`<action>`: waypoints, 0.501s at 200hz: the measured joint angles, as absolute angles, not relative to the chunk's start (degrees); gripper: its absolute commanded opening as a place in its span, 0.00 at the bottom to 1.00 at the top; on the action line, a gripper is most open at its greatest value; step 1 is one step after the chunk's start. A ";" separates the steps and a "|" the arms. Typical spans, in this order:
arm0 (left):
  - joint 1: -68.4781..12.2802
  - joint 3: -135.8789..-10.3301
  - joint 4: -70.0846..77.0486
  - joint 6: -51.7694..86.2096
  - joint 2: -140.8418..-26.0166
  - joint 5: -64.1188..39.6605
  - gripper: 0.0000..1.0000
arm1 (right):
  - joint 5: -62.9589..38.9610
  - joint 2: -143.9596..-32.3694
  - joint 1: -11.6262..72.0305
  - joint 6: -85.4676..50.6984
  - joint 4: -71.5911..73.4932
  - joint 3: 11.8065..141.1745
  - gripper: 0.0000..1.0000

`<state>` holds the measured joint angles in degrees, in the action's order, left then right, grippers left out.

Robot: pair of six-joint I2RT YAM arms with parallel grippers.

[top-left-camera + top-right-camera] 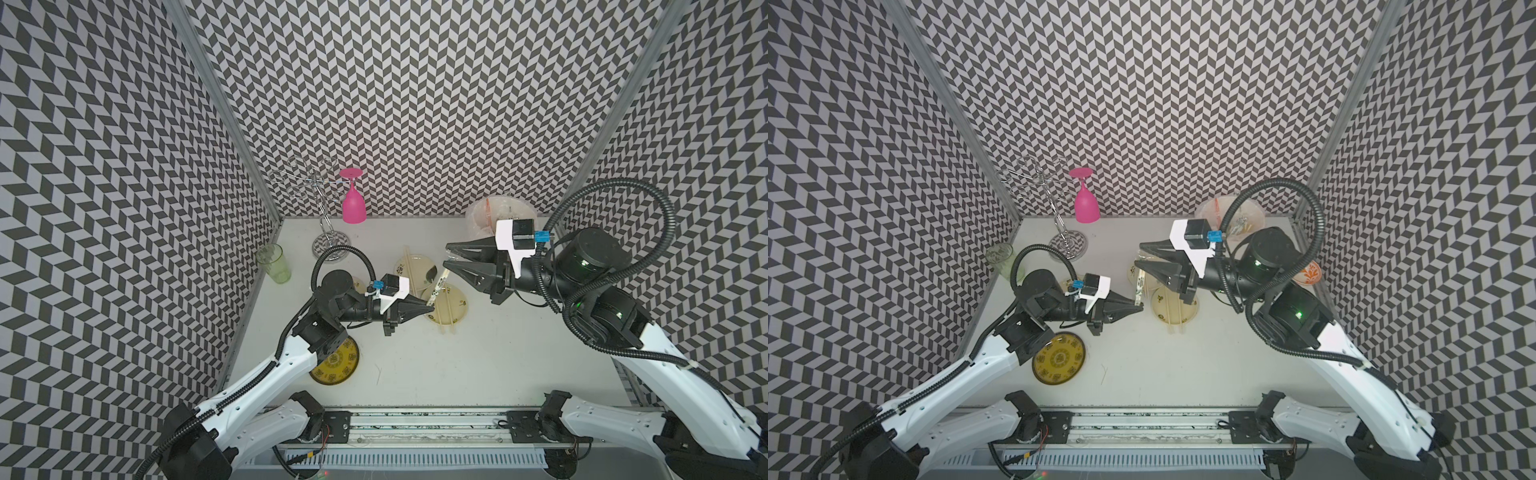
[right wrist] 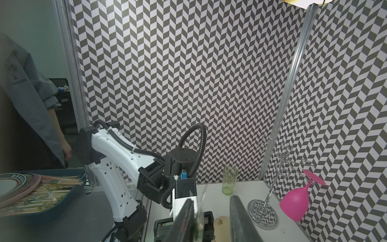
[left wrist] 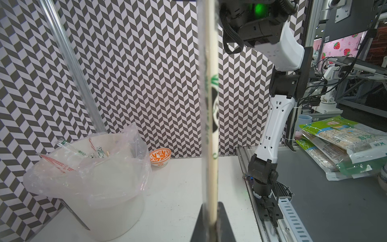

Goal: Remove the packaging of disposable chopsticks
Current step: Remove the packet bag from the disposable chopsticks.

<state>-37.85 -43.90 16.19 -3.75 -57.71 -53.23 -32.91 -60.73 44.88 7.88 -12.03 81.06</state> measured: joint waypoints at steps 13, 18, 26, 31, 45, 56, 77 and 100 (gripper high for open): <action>-37.85 -43.90 16.03 -3.77 -57.80 -53.21 0.00 | -33.15 -60.73 44.88 7.88 -12.01 81.06 0.27; -37.85 -43.90 15.97 -3.79 -57.80 -53.21 0.00 | -33.23 -60.73 44.88 7.86 -11.99 81.06 0.27; -37.85 -43.90 15.84 -3.79 -57.80 -53.21 0.00 | -33.30 -60.73 44.88 7.84 -11.97 81.06 0.28; -37.85 -43.90 15.81 -3.79 -57.80 -53.21 0.00 | -33.30 -60.73 44.88 7.81 -11.94 81.06 0.27; -37.85 -43.79 15.79 -3.79 -57.80 -53.19 0.00 | -33.30 -60.73 44.88 7.70 -11.84 81.06 0.25; -37.85 -43.62 15.79 -3.81 -57.82 -53.17 0.00 | -33.30 -60.73 44.88 7.60 -11.51 81.06 0.20; -37.85 -43.24 15.73 -3.86 -58.00 -52.97 0.00 | -33.30 -60.73 44.88 7.57 -11.07 81.06 0.13; -37.85 -43.07 15.46 -3.97 -58.39 -52.80 0.00 | -33.28 -60.73 44.88 7.42 -11.11 81.06 0.13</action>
<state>-37.85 -43.07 15.46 -3.97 -58.39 -52.80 -33.28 -60.73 44.88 7.42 -11.11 81.06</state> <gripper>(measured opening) 0.072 0.136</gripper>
